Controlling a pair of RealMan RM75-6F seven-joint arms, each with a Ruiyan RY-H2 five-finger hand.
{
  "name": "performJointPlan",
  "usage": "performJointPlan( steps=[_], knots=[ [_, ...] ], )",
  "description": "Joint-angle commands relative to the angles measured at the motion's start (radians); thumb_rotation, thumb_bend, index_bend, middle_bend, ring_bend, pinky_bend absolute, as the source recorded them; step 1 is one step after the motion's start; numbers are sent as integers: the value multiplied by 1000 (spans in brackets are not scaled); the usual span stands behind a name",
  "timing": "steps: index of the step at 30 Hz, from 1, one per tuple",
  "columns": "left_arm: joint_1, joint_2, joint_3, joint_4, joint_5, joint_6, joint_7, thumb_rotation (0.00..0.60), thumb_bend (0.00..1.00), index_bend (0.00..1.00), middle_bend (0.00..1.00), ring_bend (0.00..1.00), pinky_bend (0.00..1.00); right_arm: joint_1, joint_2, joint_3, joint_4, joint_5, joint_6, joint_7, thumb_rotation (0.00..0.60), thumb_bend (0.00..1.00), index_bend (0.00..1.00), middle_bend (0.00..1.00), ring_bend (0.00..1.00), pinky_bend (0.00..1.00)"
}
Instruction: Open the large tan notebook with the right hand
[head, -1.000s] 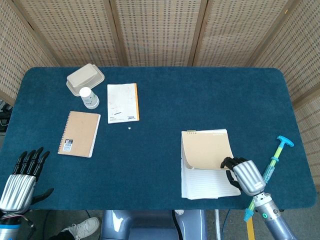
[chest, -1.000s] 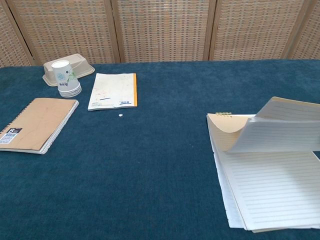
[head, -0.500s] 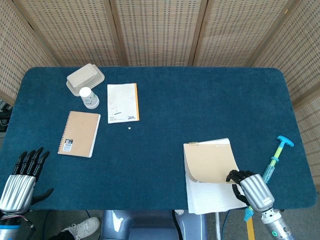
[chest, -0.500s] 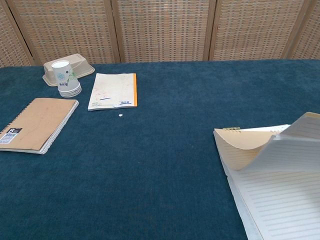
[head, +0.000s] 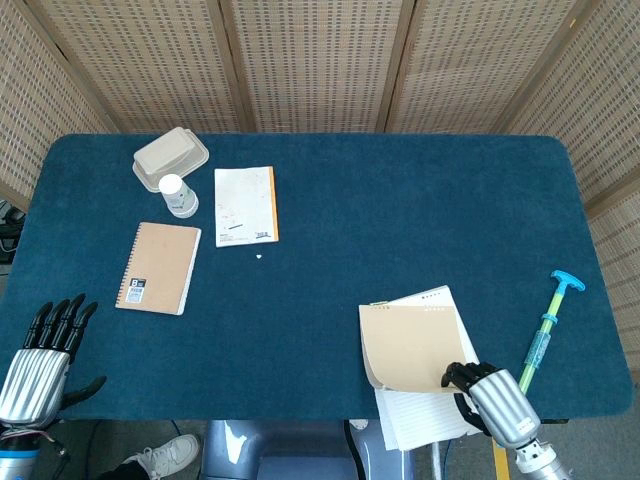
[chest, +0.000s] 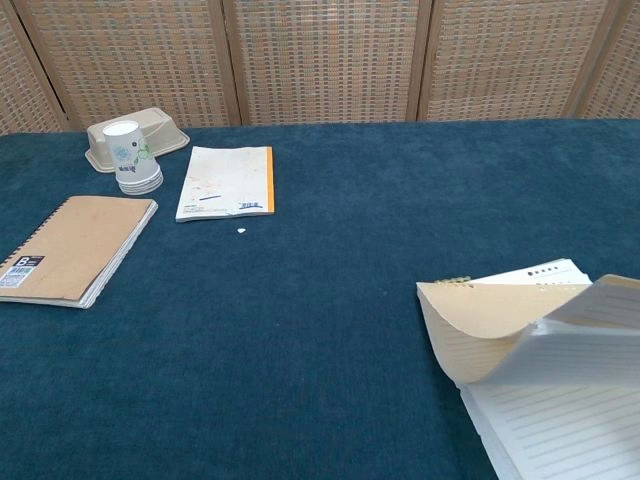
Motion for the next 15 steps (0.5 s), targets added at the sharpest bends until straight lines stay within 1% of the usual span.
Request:
performJointPlan(
  steps=[1, 6, 8, 11, 15],
  knots=[
    [-1, 0, 0, 1, -2, -2, 0, 600, 98, 0, 0, 0, 0, 11, -9, 20, -15, 11, -20, 8, 600, 847, 636, 520, 543, 738],
    [-3, -1, -4, 3, -11, -8, -3, 600, 99, 0, 0, 0, 0, 51, -18, 68, -48, 29, -71, -3, 600, 844, 638, 524, 548, 738],
    [-6, -4, -4, 6, -19, -18, -1, 600, 99, 0, 0, 0, 0, 76, -15, 91, -86, 47, -107, 4, 600, 844, 638, 524, 549, 738],
    [-10, -7, -6, 10, -27, -27, 1, 600, 98, 0, 0, 0, 0, 119, -12, 137, -130, 72, -160, -19, 600, 844, 639, 525, 550, 738],
    [-11, -8, -10, 13, -35, -27, -6, 600, 98, 0, 0, 0, 0, 171, -16, 200, -155, 119, -230, -67, 600, 843, 640, 525, 550, 738]
  ],
)
